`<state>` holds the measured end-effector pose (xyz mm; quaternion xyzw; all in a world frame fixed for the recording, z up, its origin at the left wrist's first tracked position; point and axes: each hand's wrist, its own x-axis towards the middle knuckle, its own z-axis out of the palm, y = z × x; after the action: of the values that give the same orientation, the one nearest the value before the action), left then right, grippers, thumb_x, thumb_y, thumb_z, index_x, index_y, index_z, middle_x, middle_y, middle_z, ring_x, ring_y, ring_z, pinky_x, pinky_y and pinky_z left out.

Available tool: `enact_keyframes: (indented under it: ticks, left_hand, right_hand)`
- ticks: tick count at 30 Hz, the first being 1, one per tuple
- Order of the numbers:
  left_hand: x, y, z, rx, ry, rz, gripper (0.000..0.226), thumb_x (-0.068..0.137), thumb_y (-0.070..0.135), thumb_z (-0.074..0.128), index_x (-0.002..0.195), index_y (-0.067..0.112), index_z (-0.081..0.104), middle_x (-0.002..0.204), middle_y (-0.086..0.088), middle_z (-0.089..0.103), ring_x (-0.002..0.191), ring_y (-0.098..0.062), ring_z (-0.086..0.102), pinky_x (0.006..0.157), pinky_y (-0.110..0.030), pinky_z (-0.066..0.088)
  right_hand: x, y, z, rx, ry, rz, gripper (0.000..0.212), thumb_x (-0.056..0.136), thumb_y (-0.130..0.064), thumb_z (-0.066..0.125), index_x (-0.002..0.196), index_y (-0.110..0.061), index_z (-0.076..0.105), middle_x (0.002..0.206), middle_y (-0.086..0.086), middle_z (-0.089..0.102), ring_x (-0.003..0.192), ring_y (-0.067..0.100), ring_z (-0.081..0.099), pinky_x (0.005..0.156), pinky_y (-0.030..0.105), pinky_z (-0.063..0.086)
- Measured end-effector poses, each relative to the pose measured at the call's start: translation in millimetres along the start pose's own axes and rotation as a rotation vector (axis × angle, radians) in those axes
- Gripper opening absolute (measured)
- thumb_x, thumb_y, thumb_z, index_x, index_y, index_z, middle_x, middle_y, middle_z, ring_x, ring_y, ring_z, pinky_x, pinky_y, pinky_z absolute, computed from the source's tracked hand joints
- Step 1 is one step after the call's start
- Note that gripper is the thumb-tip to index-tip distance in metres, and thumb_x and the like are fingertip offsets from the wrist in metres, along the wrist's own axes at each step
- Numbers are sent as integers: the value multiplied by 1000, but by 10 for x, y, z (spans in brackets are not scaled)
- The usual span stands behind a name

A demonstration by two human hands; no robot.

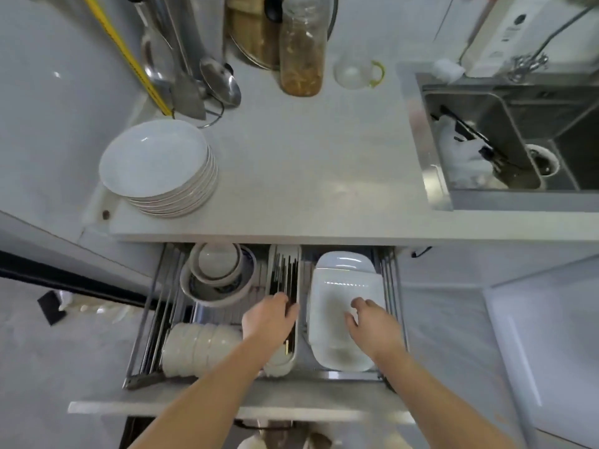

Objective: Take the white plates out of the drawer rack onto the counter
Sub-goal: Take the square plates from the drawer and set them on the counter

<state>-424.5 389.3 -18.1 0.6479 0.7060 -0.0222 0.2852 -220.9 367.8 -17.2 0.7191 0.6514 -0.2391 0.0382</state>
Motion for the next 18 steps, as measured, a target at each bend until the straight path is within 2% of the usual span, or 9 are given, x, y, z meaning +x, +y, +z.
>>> enact_keyframes:
  ticks: [2,5,7,10,13,15,18]
  left_hand:
    - [33,82,194,15,-60,-11,33,93,52,39,97,25,57,86,5,66,76,-16,62,63,-28,47]
    - [116,148,485,-3,-161,-51,26,95,41,40,100,22,57,86,3,66,74,-18,61,62,-29,47]
    - [207,170,671,11,-217,-70,23,96,34,39,99,18,55,84,1,64,71,-18,58,57,-28,43]
    - [395,214,901,27,-264,-132,18,95,28,38,92,15,49,80,0,58,66,-19,52,57,-28,41]
    - [610,263,1077,40,-303,-193,24,95,27,37,108,11,49,92,-5,61,74,-22,55,60,-28,43]
    - [727,279,1177,62,-325,-204,29,96,27,35,116,9,46,96,-7,61,76,-24,58,59,-28,42]
    - [865,264,1299,78,-328,-227,34,96,29,35,122,8,43,101,-9,63,86,-27,63,65,-31,45]
  right_hand:
    - [-51,215,160,7,-65,88,34,96,-32,38,123,-16,51,115,5,61,103,28,61,81,34,50]
    - [-59,477,388,45,-160,228,33,96,-26,37,122,-13,51,119,9,59,107,29,60,84,35,50]
    - [-8,624,529,91,-202,310,33,95,-23,38,123,-11,51,122,10,58,109,28,60,85,35,50]
    - [119,814,747,170,-225,372,37,95,-19,40,131,-10,45,135,10,51,123,27,51,94,36,46]
    - [253,927,931,203,-238,385,46,96,-15,40,140,-7,34,144,11,40,133,25,40,104,35,40]
    - [325,954,1027,187,-263,391,53,98,-14,37,147,-4,20,150,13,32,137,26,34,110,33,32]
    - [439,956,1155,144,-271,438,58,98,-8,34,149,1,7,150,16,31,138,28,35,112,31,31]
